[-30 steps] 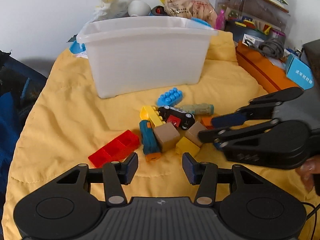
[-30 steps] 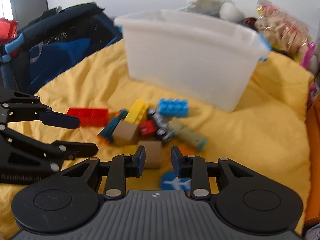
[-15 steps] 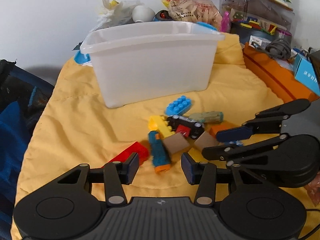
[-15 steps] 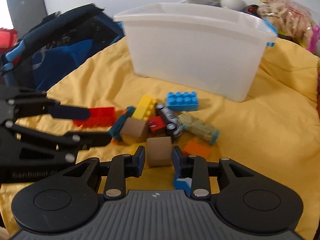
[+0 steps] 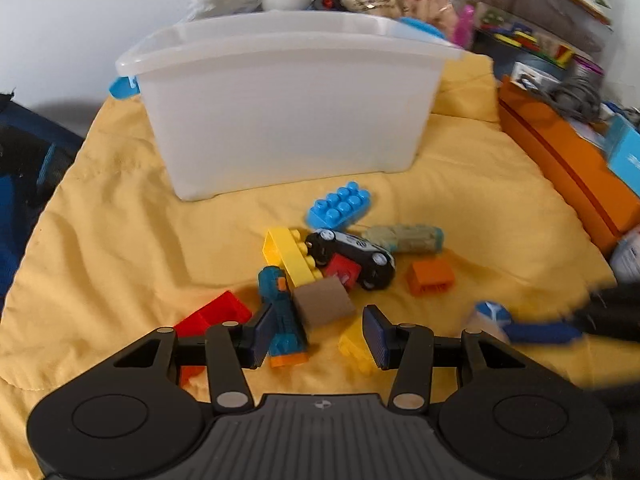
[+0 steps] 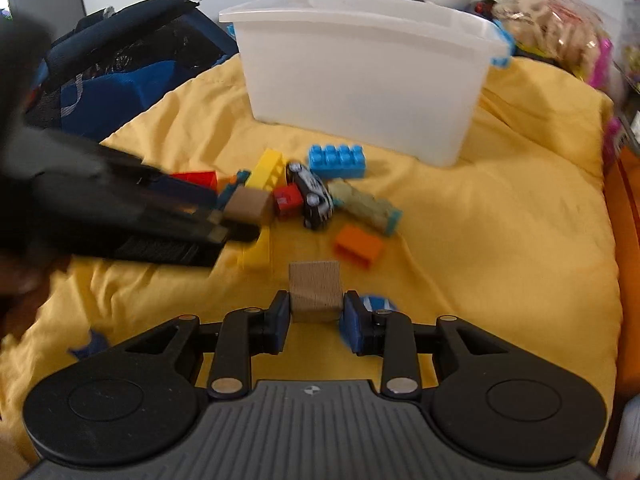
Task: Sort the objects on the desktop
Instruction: 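Grasp a brown cube with left tool while right tool grasps another brown cube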
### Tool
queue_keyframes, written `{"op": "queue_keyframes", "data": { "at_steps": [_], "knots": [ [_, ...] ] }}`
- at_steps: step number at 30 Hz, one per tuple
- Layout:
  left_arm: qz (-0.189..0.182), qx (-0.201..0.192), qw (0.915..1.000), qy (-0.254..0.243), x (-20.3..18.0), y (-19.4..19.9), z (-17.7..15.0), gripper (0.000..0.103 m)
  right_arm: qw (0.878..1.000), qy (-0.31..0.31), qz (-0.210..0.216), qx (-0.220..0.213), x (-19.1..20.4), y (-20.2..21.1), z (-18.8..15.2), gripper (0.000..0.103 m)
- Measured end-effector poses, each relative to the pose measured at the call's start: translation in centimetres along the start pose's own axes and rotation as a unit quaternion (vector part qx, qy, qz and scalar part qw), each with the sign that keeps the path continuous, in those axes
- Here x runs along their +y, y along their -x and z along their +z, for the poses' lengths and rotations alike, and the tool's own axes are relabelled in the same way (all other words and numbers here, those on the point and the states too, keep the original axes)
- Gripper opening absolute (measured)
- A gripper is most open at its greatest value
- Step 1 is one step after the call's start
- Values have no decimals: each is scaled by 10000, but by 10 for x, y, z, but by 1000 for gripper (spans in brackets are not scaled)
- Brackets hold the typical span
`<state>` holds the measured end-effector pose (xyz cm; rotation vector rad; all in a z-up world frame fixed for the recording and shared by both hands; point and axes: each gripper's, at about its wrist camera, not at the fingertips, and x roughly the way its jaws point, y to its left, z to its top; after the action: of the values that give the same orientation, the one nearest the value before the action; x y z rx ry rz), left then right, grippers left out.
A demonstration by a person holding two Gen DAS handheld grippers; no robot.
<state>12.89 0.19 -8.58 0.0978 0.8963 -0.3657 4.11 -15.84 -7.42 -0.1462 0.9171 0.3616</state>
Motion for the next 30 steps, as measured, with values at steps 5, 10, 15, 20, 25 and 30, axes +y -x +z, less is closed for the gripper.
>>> {"op": "queue_keyframes", "data": {
  "at_steps": [5,10,15,20,25,30],
  "knots": [
    [220,-56,9996,-173,-6,-8,8,44,9999,11,-78,86,9,6,-17,32],
    [129,-109,9987,-487,-8,6,-3,33,9998,164,-151,-4,13,14,-23,32],
    [-105,-120,9990,-406,0,43,-24,33,9996,234,-131,-79,14,22,-27,32],
    [-305,101,9988,-357,0,75,-60,33,9994,327,-38,-67,18,26,-33,32],
    [-311,150,9985,-418,-14,69,-82,33,9990,444,-1,23,27,23,-41,32],
    [-253,309,9972,-627,-20,65,-91,41,9980,609,-40,185,32,19,-49,44]
  ]
}}
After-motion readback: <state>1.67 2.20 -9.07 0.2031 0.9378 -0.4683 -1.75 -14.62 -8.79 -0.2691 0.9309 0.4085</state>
